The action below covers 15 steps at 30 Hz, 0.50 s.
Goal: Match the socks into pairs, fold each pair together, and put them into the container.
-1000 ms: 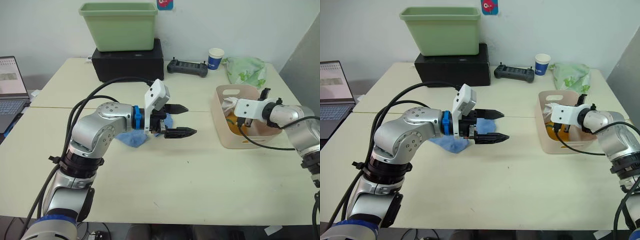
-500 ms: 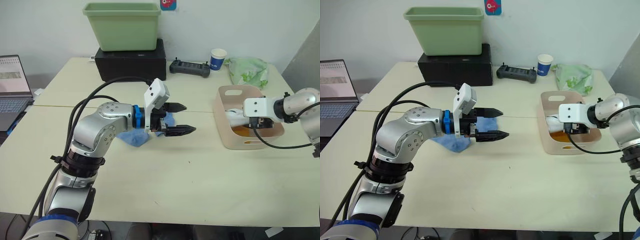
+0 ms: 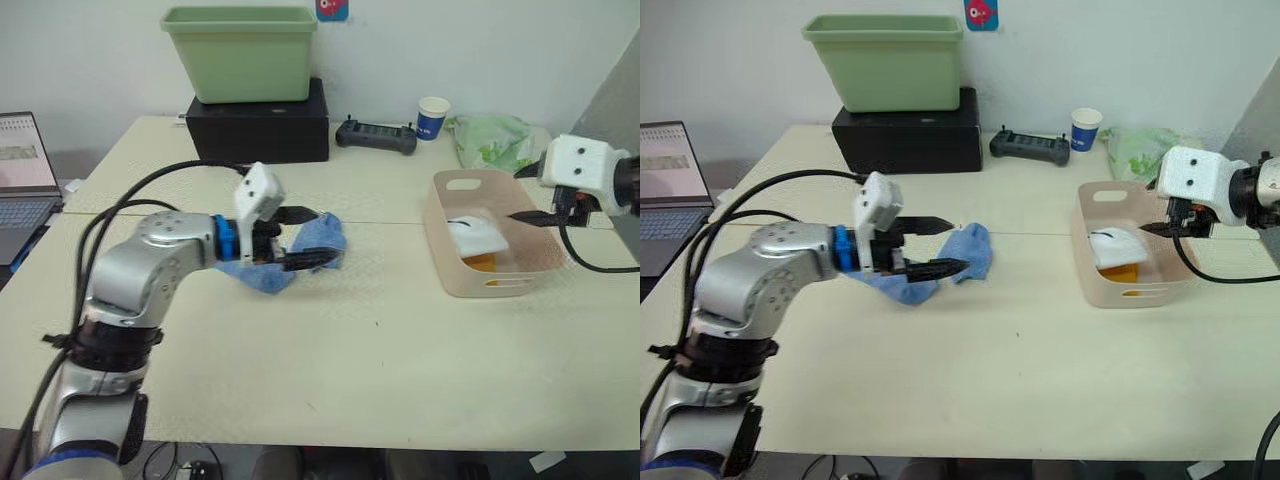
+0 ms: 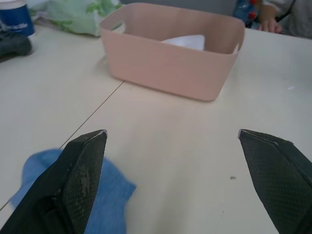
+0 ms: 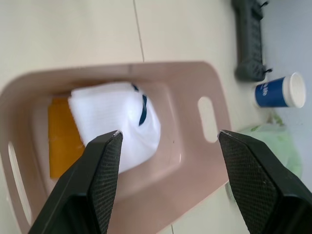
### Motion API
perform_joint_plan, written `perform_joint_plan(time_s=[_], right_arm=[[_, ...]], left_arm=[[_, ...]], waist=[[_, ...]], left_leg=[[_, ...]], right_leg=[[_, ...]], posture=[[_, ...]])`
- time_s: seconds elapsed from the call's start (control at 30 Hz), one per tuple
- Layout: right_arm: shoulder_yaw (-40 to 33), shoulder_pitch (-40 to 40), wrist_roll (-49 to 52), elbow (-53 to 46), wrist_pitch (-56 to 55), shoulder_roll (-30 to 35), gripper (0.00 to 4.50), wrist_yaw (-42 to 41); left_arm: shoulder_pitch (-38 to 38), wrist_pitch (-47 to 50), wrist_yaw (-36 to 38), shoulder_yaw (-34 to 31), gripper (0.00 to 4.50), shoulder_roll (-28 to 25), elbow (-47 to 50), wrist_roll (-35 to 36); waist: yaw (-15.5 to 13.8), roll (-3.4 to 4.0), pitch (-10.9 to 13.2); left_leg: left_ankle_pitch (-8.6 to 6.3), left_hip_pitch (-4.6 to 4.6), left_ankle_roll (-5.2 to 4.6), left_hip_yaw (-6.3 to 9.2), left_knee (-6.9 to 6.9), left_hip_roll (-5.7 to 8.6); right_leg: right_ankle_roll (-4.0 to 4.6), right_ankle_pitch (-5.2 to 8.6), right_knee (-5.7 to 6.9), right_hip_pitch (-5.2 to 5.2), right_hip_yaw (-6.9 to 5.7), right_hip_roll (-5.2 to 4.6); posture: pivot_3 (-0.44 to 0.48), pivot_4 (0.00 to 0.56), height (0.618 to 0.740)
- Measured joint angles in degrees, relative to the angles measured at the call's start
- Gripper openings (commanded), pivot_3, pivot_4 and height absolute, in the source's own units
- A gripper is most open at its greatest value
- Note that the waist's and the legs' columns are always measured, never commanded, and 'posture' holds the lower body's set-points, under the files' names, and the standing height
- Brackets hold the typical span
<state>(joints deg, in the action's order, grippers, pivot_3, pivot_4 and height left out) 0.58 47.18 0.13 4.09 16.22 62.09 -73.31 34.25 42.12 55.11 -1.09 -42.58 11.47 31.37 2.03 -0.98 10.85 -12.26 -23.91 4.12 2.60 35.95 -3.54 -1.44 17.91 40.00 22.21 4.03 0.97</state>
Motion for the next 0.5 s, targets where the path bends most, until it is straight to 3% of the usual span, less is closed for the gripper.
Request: perform_joint_plan(time_s=[0.13,0.27,0.47,0.5], right_arm=[[-5.5,-3.3,7.0,-8.5,4.6,-9.3,3.36,7.3],[-5.2,-9.5,10.5,-17.5,9.7,-22.3,3.36,17.4],[2.2,-22.5,10.6,-28.4,10.5,-27.9,3.36,23.0],[3.5,-24.8,10.8,-28.9,10.6,-27.9,3.54,22.6]], left_arm=[[-12.0,-4.0,0.5,-8.6,4.5,-5.0,0.9,-0.6],[-22.4,-5.6,-3.7,-19.6,4.5,-3.2,1.7,-0.1],[-37.7,-9.5,-4.4,-25.0,4.5,-1.4,2.7,-0.8],[-39.4,-9.8,-4.3,-25.4,4.5,-1.3,2.5,-1.0]], waist=[[0.9,0.0,0.0],[0.8,-0.02,0.0],[-0.5,-0.14,-0.1],[-0.7,-0.15,-0.1]], left_leg=[[0.0,0.06,0.01,0.03,-0.04,-0.07],[0.01,0.0,0.01,0.15,0.02,-0.06],[0.0,-0.01,0.01,0.14,0.03,-0.01],[0.0,-0.01,0.01,0.14,0.04,0.0]], right_leg=[[0.01,0.0,0.09,0.0,0.0,0.02],[0.0,0.0,0.18,0.0,-0.09,0.02],[-0.02,0.03,0.01,-0.09,-0.14,-0.07],[-0.03,0.03,0.0,-0.1,-0.14,-0.07]], posture=[[0.0,0.15,0.73],[0.0,0.15,0.73],[0.0,0.15,0.73],[0.0,0.15,0.73]])
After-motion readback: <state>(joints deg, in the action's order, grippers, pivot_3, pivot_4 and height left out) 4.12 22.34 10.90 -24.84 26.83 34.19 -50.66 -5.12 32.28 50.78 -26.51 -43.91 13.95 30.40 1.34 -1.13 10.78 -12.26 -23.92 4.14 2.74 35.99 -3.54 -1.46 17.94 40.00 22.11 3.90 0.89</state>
